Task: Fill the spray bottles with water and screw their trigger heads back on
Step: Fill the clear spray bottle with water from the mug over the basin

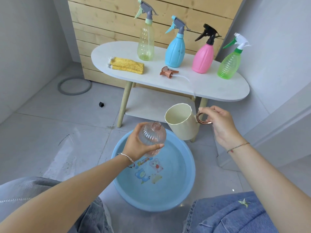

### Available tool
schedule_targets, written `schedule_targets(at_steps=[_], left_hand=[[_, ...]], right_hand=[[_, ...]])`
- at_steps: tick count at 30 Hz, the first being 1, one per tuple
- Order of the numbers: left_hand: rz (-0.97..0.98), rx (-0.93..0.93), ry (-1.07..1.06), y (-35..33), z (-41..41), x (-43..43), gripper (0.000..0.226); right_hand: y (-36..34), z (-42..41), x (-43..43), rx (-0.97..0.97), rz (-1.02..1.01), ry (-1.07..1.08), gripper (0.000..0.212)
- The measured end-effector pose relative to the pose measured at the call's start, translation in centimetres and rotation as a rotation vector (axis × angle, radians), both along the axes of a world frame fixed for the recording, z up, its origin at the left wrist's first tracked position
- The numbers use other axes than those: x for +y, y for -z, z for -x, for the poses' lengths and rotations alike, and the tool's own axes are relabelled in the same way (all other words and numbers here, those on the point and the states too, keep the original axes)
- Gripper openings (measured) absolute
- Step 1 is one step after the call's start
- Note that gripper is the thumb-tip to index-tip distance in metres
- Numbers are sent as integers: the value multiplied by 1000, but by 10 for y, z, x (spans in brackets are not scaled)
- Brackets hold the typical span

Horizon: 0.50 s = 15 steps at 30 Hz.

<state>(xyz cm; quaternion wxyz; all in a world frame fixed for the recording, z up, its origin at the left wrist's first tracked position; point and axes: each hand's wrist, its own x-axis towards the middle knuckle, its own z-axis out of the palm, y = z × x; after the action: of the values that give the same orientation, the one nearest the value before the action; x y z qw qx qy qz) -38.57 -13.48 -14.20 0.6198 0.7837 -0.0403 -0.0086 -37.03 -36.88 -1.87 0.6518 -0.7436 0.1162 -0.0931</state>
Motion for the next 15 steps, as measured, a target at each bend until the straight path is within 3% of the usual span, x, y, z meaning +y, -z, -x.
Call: schedule_targets(at_steps=[15], left_hand=[[-35, -4, 26, 9, 3, -6, 75]], right_hand=[[-18, 4, 15, -179, 216, -67, 38]])
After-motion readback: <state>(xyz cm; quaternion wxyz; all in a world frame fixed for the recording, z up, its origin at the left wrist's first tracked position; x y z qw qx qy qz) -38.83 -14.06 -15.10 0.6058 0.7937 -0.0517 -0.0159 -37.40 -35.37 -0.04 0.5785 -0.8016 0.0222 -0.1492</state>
